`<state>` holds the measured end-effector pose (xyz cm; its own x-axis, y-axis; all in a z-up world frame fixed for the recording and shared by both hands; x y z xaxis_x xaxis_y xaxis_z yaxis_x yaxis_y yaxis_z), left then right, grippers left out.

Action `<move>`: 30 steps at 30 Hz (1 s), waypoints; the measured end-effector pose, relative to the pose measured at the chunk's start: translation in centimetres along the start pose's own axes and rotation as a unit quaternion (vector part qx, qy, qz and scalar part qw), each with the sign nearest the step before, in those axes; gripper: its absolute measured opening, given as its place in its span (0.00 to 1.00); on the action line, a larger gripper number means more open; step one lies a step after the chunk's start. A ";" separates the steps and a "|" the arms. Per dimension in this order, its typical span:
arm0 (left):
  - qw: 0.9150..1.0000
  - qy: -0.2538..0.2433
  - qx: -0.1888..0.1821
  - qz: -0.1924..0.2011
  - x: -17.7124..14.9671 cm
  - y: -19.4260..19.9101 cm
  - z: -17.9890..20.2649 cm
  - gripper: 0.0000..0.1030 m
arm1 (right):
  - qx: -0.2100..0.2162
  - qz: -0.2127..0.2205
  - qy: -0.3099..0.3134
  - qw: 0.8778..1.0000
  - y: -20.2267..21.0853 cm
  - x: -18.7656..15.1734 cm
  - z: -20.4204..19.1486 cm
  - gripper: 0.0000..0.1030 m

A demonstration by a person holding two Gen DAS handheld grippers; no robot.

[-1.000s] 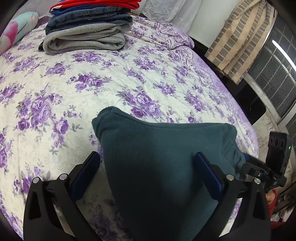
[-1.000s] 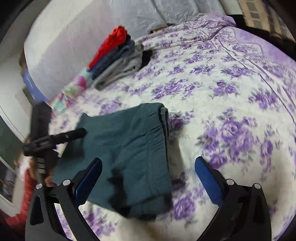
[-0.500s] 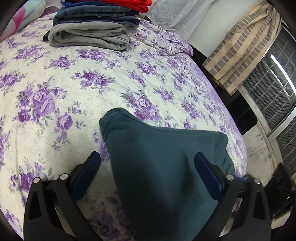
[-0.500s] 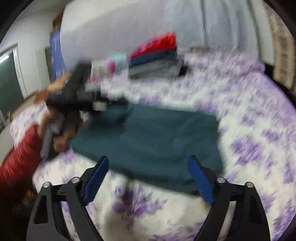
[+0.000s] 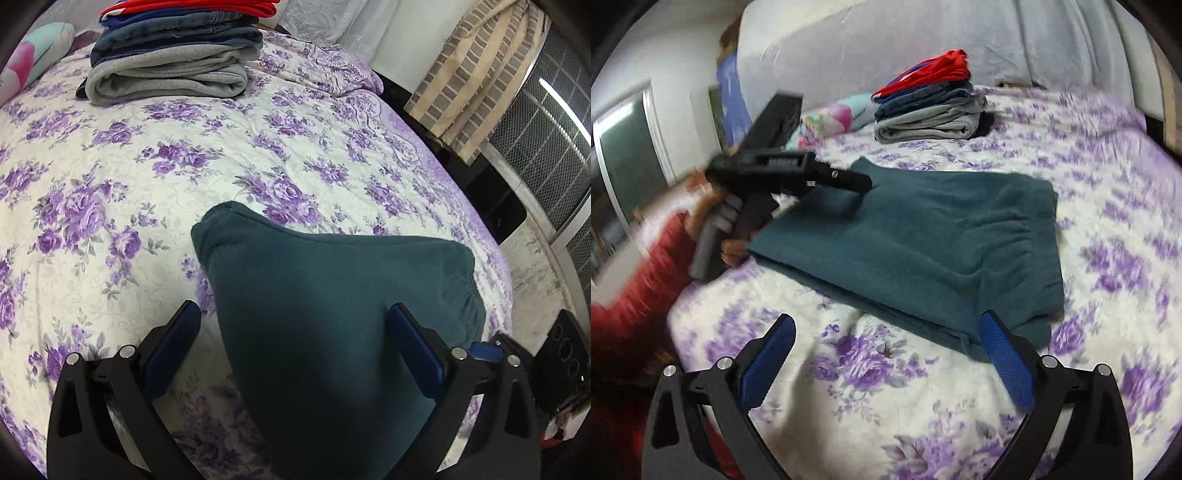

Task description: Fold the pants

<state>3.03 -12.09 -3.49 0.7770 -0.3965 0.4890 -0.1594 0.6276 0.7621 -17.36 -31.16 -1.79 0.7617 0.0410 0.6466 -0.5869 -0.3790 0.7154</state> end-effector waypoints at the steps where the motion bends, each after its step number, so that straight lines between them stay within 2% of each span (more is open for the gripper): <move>1: 1.000 0.003 -0.006 0.001 0.0 0.1 -0.2 0.96 | 0.022 0.005 -0.023 0.999 0.5 0.1 0.6 0.97; 4: 0.999 0.016 -0.029 0.009 0.0 0.4 -0.7 0.96 | 0.082 0.011 -0.098 0.992 1.9 1.0 2.5 0.97; 6: 0.999 0.025 -0.044 0.012 0.0 0.5 -1.0 0.96 | 0.106 0.014 -0.140 0.984 2.6 1.9 4.0 0.97; 9: 0.998 0.032 -0.055 0.013 0.2 0.5 -1.2 0.96 | 0.108 0.033 -0.190 0.975 3.3 3.4 6.9 0.97; 12: 0.998 0.028 -0.054 0.011 0.3 0.3 -1.0 0.96 | 0.112 -0.008 -0.238 0.965 1.5 3.8 9.7 0.97; 17: 0.996 0.027 -0.079 0.009 0.9 0.2 -1.0 0.96 | 0.130 -0.029 -0.220 0.966 0.1 4.5 9.4 0.97; 20: 0.995 0.023 -0.092 0.005 1.5 -0.3 -0.9 0.96 | 0.143 -0.046 -0.214 0.965 -2.2 6.2 9.8 0.97; 22: 0.996 0.019 -0.092 0.004 1.6 -0.4 -0.8 0.96 | 0.136 -0.041 -0.207 0.968 -3.2 7.2 10.2 0.93; 24: 0.996 0.018 -0.093 0.006 1.5 -0.4 -0.8 0.95 | 0.123 -0.041 -0.204 0.970 -4.0 7.6 10.3 0.82; 25: 0.995 0.018 -0.093 0.007 1.6 -0.5 -0.8 0.95 | 0.120 -0.037 -0.201 0.972 -4.1 7.6 10.2 0.81; 30: 0.995 0.015 -0.094 0.007 2.1 -0.7 -0.8 0.95 | 0.126 -0.022 -0.198 0.972 -3.0 6.1 10.1 0.70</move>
<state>5.22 -12.82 -3.36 0.7940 -0.3683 0.4837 -0.0562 0.7478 0.6616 -8.17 -39.08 -2.68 0.8600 -0.2773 0.4285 -0.5032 -0.6008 0.6211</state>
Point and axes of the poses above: each gripper's, at about its wrist camera, not at the fingertips, and y roughly against the way its jaws point, z to its right, x to its top, the point moved 2 cm from there along -y, roughly the way its jaws point, and after that the axes turned 9 degrees about -z, right-handed, at the moved point
